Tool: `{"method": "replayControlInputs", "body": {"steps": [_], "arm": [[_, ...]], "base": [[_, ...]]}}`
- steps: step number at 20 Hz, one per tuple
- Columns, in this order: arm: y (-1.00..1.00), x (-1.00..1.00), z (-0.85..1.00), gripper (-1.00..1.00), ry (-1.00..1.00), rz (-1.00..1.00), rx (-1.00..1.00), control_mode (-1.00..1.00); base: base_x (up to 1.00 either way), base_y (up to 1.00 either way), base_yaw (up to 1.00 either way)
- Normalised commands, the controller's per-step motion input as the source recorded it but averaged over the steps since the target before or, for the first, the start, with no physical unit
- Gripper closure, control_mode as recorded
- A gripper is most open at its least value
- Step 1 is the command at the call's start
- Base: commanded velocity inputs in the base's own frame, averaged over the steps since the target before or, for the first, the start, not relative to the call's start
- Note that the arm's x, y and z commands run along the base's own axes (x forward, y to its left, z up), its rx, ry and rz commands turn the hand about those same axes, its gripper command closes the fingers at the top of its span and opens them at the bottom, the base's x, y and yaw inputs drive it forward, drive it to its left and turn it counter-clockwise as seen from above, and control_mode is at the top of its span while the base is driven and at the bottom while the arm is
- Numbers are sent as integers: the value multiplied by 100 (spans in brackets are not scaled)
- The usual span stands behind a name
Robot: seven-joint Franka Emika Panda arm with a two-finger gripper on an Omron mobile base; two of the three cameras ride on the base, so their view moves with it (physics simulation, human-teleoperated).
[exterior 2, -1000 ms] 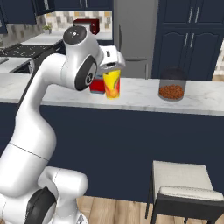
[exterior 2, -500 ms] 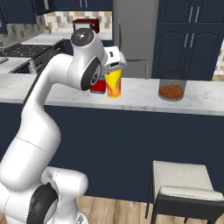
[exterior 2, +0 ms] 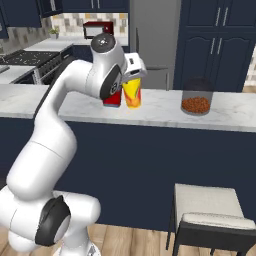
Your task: Open the cabinet directly in front. Then move the liquor and the cup to the dining counter with the jar on it.
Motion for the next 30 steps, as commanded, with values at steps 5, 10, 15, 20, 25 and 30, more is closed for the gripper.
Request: {"method": "replayControlInputs", "body": {"steps": [5, 10, 15, 20, 25, 30], "arm": [[-6, 12, -33, 100, 0, 2, 0, -100], [-2, 32, -33, 100, 0, 2, 0, -100], [-3, 53, -10, 100, 0, 2, 0, -100], [-8, 35, -5, 100, 0, 3, 0, -100], [-8, 39, -10, 100, 0, 4, 0, -100], [-2, 37, -11, 100, -1, 2, 0, -100]], "base": [[0, 0, 0], [0, 0, 0], [0, 0, 0], [0, 0, 0], [0, 0, 0], [0, 0, 0]]}}
